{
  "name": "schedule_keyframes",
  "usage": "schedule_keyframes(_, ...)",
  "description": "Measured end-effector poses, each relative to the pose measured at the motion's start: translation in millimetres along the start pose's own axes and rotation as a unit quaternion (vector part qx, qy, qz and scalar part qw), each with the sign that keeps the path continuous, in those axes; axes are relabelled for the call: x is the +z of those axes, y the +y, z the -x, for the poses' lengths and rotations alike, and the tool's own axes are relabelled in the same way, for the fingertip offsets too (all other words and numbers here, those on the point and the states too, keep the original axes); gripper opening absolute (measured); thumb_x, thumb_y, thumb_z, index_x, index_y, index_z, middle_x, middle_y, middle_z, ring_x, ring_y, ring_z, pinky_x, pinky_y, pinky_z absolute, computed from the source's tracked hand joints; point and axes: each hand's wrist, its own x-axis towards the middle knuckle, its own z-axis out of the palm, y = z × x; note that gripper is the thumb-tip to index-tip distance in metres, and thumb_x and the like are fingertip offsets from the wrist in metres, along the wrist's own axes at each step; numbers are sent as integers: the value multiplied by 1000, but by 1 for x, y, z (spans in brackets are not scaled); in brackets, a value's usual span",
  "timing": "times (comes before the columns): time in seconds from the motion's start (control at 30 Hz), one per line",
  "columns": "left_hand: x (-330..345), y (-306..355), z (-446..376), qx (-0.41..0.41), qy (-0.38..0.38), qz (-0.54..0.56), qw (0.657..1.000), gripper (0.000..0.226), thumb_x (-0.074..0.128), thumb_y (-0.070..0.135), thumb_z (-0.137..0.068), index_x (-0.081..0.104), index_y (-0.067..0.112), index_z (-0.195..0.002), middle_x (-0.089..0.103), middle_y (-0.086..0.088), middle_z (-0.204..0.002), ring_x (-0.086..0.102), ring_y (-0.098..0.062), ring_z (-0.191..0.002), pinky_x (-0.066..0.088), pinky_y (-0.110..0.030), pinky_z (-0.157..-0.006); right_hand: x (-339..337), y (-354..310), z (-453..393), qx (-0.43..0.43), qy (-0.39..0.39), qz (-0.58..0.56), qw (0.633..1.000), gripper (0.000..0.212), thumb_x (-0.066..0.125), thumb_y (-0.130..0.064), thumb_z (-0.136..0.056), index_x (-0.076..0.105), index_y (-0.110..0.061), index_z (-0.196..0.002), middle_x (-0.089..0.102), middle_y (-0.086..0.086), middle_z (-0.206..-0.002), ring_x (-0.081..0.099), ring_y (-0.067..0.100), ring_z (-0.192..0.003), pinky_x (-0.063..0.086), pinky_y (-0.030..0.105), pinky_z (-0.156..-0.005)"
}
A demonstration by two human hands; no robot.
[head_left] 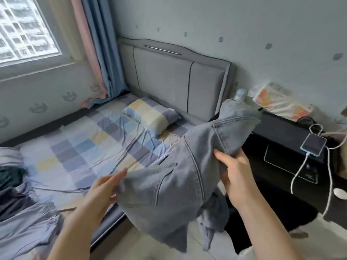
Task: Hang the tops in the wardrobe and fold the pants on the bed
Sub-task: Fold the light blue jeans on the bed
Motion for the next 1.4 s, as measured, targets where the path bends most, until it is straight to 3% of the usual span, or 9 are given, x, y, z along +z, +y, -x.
schedule_keyframes(0.23, -54, -26, -42, -38, 114, -109, 987, 28, 70, 27, -89, 62, 17, -113, 68, -6, -106, 64, -20, -90, 50, -34, -76, 97, 35, -38, 0, -115, 87, 990, 33, 59, -5, -89, 69, -32, -104, 73, 0, -106, 68, 19, -102, 52, 40, -90)
schedule_keyframes(0.57, -116, 62, -144, 109, 5, -53, 993, 82, 63, 50, -74, 35, 27, -148, 44, 14, -144, 46, 3, -127, 40, -6, -88, 228, 72, -119, 117, -213, 48, 969, 24, 57, 3, -84, 77, -10, -86, 74, 14, -97, 71, 26, -90, 58, 28, -71)
schedule_keyframes(0.67, -134, 83, -172, 99, -6, -74, 992, 80, 58, 58, -72, 35, 34, -145, 64, 29, -108, 57, 23, -88, 44, 0, -69, 254, 79, -147, 122, -220, 50, 967, 26, 57, 2, -82, 78, -12, -83, 74, 12, -96, 72, 25, -88, 57, 27, -69)
schedule_keyframes(0.73, -138, 90, -184, 75, -14, -42, 996, 66, 59, 54, -73, 49, 29, -133, 71, 9, -74, 60, 11, -61, 45, -9, -58, 264, 81, -163, 120, -224, 60, 965, 26, 56, 2, -83, 77, -12, -85, 74, 11, -96, 72, 24, -89, 57, 28, -72)
schedule_keyframes(0.87, -148, 111, -194, 81, -37, 117, 989, 29, 75, 27, -73, 71, 3, -88, 70, -7, -72, 64, -13, -58, 50, -20, -49, 285, 83, -205, 98, -236, 109, 961, 26, 55, 3, -85, 70, -10, -102, 75, 8, -98, 71, 22, -93, 55, 27, -76)
schedule_keyframes(1.03, -151, 170, -198, 256, 85, 215, 939, 15, 75, 18, -73, 64, 9, -79, 70, -4, -77, 66, -13, -65, 54, -22, -57, 331, 86, -286, 6, -280, 209, 937, 23, 60, -3, -89, 66, -14, -107, 72, 2, -106, 66, 19, -103, 52, 31, -91)
schedule_keyframes(1.13, -132, 204, -210, 312, 180, 170, 917, 12, 77, 10, -75, 68, 18, -74, 72, -2, -71, 67, -13, -62, 56, -24, -61, 369, 100, -327, -97, -333, 359, 866, 26, 61, -16, -92, 55, -13, -117, 64, -2, -107, 58, 17, -106, 46, 21, -87)
schedule_keyframes(1.23, -117, 210, -247, 278, 304, 141, 900, 18, 74, 6, -82, 69, 18, -71, 69, -4, -73, 64, -20, -71, 55, -33, -71, 383, 119, -347, -224, -310, 515, 767, 41, 59, -22, -92, 45, -9, -128, 53, 13, -122, 49, 27, -113, 41, 34, -93)
schedule_keyframes(1.4, -114, 182, -308, 153, 455, 162, 862, 10, 70, 11, -88, 63, 11, -80, 63, -10, -83, 61, -21, -75, 53, -35, -72, 342, 170, -329, -201, -384, 460, 775, 18, 58, -12, -89, 52, -14, -106, 48, 1, -105, 54, 23, -96, 41, 27, -80)
